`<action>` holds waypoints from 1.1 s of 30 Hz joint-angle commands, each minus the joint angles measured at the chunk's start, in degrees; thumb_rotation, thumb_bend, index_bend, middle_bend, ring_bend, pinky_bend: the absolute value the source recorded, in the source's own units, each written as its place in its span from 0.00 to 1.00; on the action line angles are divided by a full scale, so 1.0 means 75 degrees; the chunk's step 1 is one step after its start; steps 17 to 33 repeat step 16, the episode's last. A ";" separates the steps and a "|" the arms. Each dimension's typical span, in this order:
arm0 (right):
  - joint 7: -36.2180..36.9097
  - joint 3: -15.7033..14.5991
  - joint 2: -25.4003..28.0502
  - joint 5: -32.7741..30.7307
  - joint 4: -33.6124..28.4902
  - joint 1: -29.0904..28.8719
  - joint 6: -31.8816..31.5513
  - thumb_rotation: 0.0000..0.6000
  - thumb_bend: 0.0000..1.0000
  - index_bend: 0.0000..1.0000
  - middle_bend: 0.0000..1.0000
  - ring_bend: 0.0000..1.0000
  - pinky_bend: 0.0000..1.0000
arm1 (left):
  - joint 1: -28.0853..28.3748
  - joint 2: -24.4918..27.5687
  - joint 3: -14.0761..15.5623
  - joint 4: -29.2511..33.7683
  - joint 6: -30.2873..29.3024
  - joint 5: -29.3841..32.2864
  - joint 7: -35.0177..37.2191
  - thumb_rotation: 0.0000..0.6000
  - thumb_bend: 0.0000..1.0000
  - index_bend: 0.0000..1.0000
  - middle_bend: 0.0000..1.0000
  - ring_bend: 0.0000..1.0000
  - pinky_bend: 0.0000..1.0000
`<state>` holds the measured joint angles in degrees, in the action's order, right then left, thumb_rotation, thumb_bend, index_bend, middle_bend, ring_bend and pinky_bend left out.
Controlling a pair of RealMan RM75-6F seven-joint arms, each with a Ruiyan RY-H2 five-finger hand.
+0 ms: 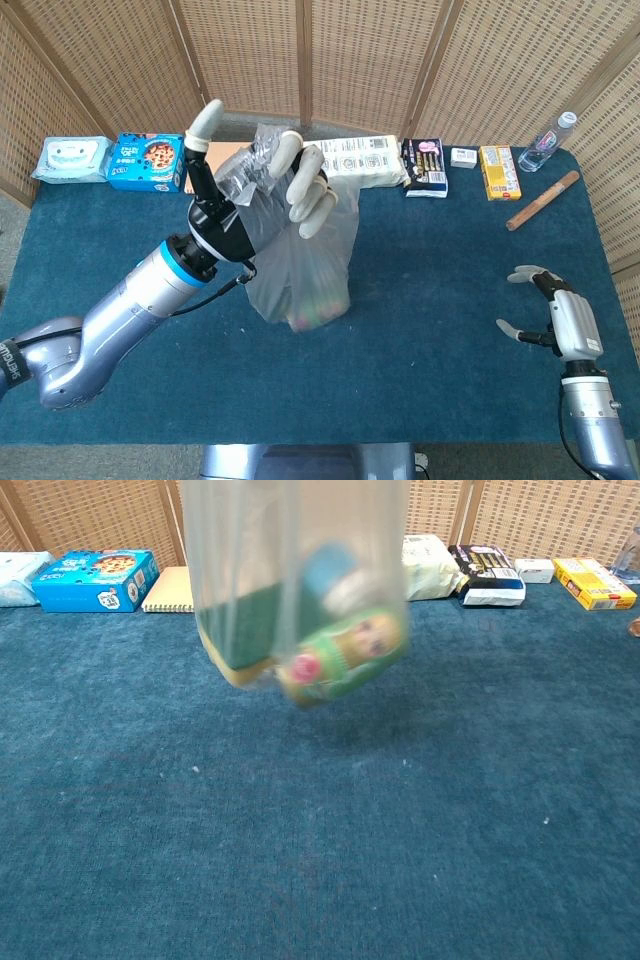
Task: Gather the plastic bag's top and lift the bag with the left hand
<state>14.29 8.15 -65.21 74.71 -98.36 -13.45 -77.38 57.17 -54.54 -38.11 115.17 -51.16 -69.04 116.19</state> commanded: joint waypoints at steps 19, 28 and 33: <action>0.0337 -0.0066 -0.0039 0.0200 0.0261 0.0366 -0.0147 1.00 0.13 0.35 0.27 0.25 0.22 | -0.0177 0.0047 -0.0984 0.0488 0.0697 0.1098 -0.1083 0.00 0.29 0.61 0.62 0.67 0.64; 0.0337 -0.0066 -0.0039 0.0200 0.0261 0.0366 -0.0147 1.00 0.13 0.35 0.27 0.25 0.22 | -0.0177 0.0047 -0.0984 0.0488 0.0697 0.1098 -0.1083 0.00 0.29 0.61 0.62 0.67 0.64; 0.0337 -0.0066 -0.0039 0.0200 0.0261 0.0366 -0.0147 1.00 0.13 0.35 0.27 0.25 0.22 | -0.0177 0.0047 -0.0984 0.0488 0.0697 0.1098 -0.1083 0.00 0.29 0.61 0.62 0.67 0.64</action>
